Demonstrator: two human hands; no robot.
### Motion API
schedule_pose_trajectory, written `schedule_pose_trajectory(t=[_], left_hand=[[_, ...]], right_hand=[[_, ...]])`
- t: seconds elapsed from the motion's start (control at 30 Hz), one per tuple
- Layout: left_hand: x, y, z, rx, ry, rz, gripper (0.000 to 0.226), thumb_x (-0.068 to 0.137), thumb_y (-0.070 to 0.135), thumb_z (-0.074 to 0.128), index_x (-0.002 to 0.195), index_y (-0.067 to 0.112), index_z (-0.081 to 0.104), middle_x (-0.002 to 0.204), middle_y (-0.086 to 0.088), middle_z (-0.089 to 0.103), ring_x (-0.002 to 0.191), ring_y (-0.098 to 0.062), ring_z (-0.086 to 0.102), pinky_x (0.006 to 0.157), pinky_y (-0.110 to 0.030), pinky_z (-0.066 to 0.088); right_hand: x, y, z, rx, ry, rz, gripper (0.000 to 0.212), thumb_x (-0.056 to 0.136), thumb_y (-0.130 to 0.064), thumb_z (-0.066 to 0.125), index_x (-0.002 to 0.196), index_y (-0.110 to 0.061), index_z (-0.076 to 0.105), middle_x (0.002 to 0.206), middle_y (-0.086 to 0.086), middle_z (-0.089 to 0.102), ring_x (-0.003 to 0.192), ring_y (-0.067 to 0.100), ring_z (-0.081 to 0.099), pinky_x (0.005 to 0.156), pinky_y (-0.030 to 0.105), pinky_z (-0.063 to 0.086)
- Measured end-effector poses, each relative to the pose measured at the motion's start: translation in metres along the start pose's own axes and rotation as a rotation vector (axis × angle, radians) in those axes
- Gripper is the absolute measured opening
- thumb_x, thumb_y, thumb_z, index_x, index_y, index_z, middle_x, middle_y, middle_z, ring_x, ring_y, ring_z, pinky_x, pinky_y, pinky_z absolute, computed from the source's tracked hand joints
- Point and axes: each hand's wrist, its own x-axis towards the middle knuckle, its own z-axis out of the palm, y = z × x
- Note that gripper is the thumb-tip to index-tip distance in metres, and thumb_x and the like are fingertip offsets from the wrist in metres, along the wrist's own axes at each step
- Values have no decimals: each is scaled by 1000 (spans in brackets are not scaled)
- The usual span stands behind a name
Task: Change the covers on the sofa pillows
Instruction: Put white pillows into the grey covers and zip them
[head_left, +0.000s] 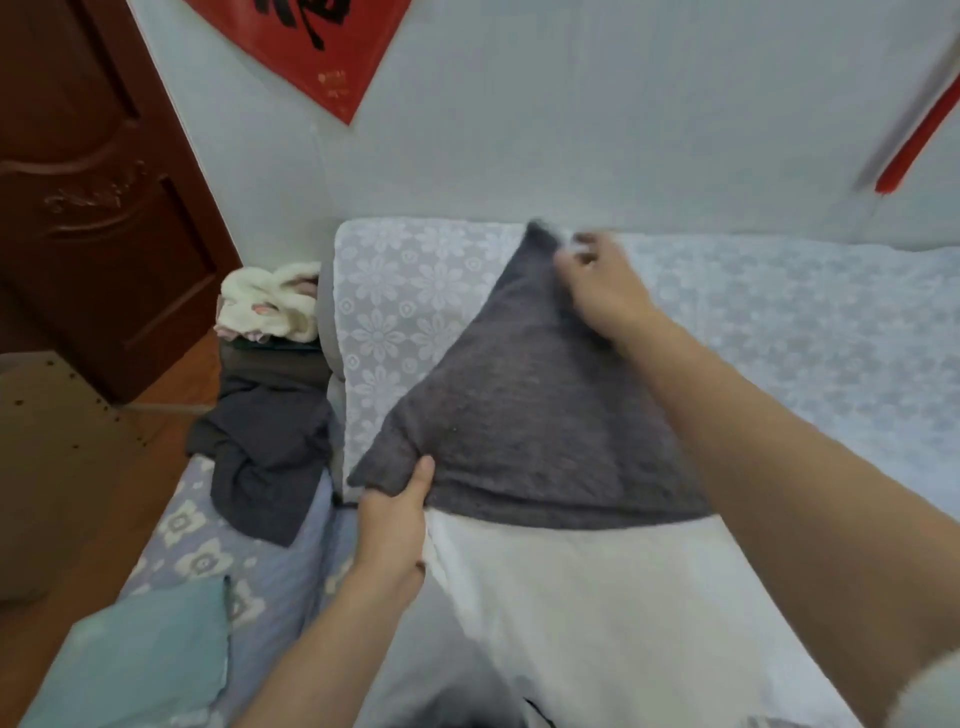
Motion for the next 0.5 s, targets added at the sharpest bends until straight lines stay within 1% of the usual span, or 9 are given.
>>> schedule_pose_trajectory(t=[0.07, 0.17, 0.23, 0.3, 0.33, 0.4, 0.43, 0.47, 0.5], left_hand=[[7, -55, -31, 135, 139, -128, 56, 85, 43, 77, 133, 19, 60, 125, -2, 70, 110, -28, 67, 99, -50, 54], [12, -162, -100, 408, 260, -311, 60, 89, 29, 76, 139, 1, 55, 136, -15, 61, 119, -32, 60, 98, -39, 48], [-5, -201, -129, 574, 279, -479, 71, 87, 38, 74, 141, -2, 51, 144, -21, 54, 126, -37, 55, 100, -41, 46], [-24, -226, -155, 617, 334, -604, 59, 93, 30, 71, 137, -5, 54, 142, -22, 54, 123, -40, 56, 93, -37, 45], [-29, -239, -168, 636, 383, -628, 54, 94, 25, 71, 135, -6, 56, 137, -22, 58, 119, -40, 58, 90, -36, 44], [-39, -251, -182, 660, 442, -712, 56, 91, 25, 75, 134, -6, 57, 128, -24, 63, 112, -41, 62, 93, -41, 50], [-41, -257, -191, 612, 458, -750, 57, 90, 24, 77, 134, -6, 57, 125, -24, 64, 109, -42, 63, 94, -47, 53], [-38, -272, -205, 594, 473, -779, 57, 88, 21, 78, 133, -7, 56, 124, -25, 64, 108, -42, 64, 94, -53, 54], [-34, -284, -221, 631, 483, -804, 61, 84, 18, 79, 133, -8, 55, 126, -25, 64, 109, -43, 64, 95, -56, 53]], right_hand=[[-42, 67, 43, -192, -305, 1, 54, 99, -36, 57, 145, -12, 45, 140, 12, 54, 125, 27, 54, 108, 36, 40], [-153, 200, 81, -518, -701, 20, 68, 99, -51, 49, 154, -15, 32, 157, 10, 37, 145, 29, 34, 117, 37, 26], [-234, 290, 81, -705, -958, 192, 83, 94, -70, 36, 160, -25, 13, 167, 4, 12, 152, 27, 18, 122, 41, 18], [-301, 349, 69, -752, -1101, 319, 83, 94, -69, 38, 159, -34, 0, 167, -6, -5, 154, 25, 5, 123, 45, 15], [-322, 362, 63, -736, -1106, 345, 77, 98, -57, 45, 159, -35, 3, 167, -8, -4, 153, 24, 5, 123, 44, 15], [-334, 369, 55, -598, -1024, 407, 57, 100, -39, 53, 152, -26, 37, 159, -2, 29, 145, 24, 27, 120, 38, 22], [-324, 366, 53, -515, -986, 447, 37, 99, -34, 56, 133, -20, 59, 141, 1, 51, 132, 24, 44, 112, 35, 32], [-312, 367, 53, -441, -902, 489, 18, 98, -29, 58, 105, -17, 70, 116, 0, 64, 112, 23, 55, 99, 32, 41], [-297, 370, 51, -402, -798, 568, 19, 97, -26, 58, 83, -18, 68, 95, -2, 66, 95, 21, 59, 85, 29, 44]])
